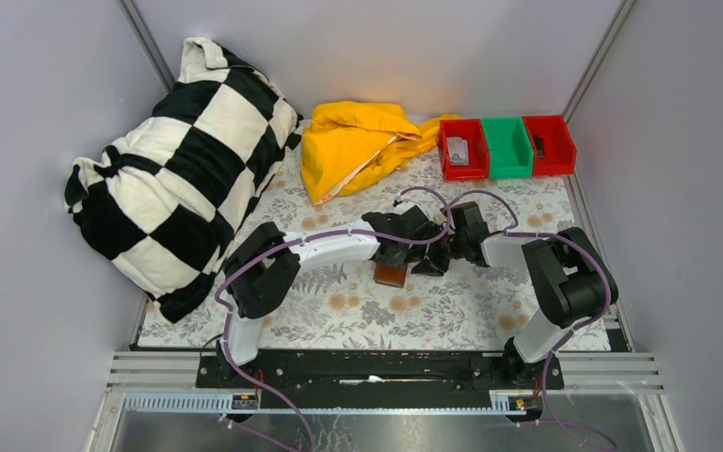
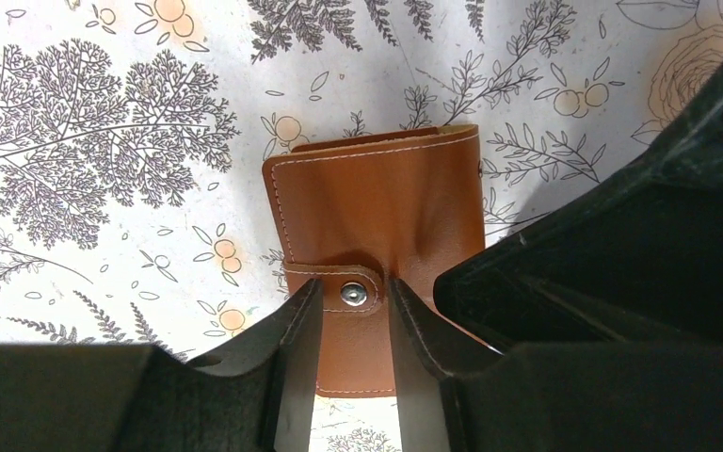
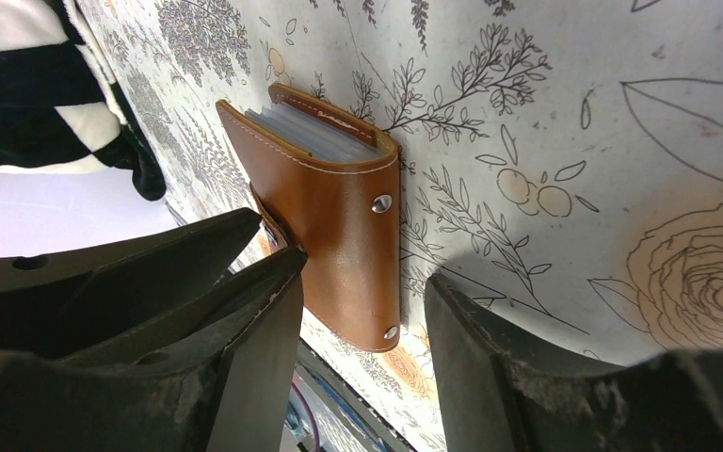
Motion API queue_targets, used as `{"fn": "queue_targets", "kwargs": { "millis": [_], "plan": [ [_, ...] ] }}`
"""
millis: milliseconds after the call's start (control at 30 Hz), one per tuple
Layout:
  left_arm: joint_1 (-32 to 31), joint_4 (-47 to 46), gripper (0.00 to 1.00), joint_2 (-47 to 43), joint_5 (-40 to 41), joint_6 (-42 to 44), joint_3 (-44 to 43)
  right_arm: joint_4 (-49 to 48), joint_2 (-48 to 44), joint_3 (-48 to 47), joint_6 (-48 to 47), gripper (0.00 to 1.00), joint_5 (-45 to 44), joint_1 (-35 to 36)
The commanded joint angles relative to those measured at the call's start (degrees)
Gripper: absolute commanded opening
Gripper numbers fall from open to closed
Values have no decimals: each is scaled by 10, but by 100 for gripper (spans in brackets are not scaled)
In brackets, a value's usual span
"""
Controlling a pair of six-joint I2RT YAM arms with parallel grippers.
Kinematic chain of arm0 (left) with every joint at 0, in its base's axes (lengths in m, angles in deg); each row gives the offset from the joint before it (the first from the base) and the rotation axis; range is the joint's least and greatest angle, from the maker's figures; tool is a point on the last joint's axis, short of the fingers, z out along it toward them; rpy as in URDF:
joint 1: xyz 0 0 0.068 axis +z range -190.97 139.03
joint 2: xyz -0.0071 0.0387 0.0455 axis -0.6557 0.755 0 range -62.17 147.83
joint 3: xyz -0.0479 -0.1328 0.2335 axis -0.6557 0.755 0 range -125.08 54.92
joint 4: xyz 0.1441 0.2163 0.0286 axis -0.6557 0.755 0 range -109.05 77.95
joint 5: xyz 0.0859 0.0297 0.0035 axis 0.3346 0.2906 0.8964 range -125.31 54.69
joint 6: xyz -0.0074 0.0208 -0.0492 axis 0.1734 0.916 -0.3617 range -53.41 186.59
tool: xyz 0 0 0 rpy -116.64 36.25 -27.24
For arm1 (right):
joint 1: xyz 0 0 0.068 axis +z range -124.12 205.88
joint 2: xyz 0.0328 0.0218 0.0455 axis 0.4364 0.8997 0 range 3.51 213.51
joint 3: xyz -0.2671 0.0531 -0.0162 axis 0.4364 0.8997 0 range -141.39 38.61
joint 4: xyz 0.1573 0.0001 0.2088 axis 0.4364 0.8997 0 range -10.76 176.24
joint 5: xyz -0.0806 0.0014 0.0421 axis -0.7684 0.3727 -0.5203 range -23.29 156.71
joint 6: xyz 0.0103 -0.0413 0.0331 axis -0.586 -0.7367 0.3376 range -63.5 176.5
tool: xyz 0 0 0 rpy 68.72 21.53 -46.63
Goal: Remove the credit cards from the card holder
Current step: Open the card holder at the center of the board.
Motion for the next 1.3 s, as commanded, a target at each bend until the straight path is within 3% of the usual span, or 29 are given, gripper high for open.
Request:
{"fn": "queue_targets", "kwargs": {
  "millis": [0,167,267,433,633,833,1033,1267],
  "plan": [
    [4,-15,34,13,25,-16,8,26,3,4,-14,58,-20,2],
    [3,-22,28,14,22,-24,21,28,-1,7,-15,58,-23,2],
    [4,-29,1,9,16,-14,23,28,0,7,-16,57,-22,2],
    [16,-33,0,-20,-17,-1,38,23,2,2,-17,60,-15,2],
    [77,-105,0,-113,-161,1,108,12,-7,0,-16,75,4,2],
    [147,-163,0,-212,-294,-3,182,32,-24,-5,-26,78,-1,2],
    [196,-178,0,-300,-335,-18,246,105,-69,-29,-69,79,-31,3],
    [202,-175,0,-333,-357,-20,257,159,-104,-72,-81,81,-52,22]
  ]
}}
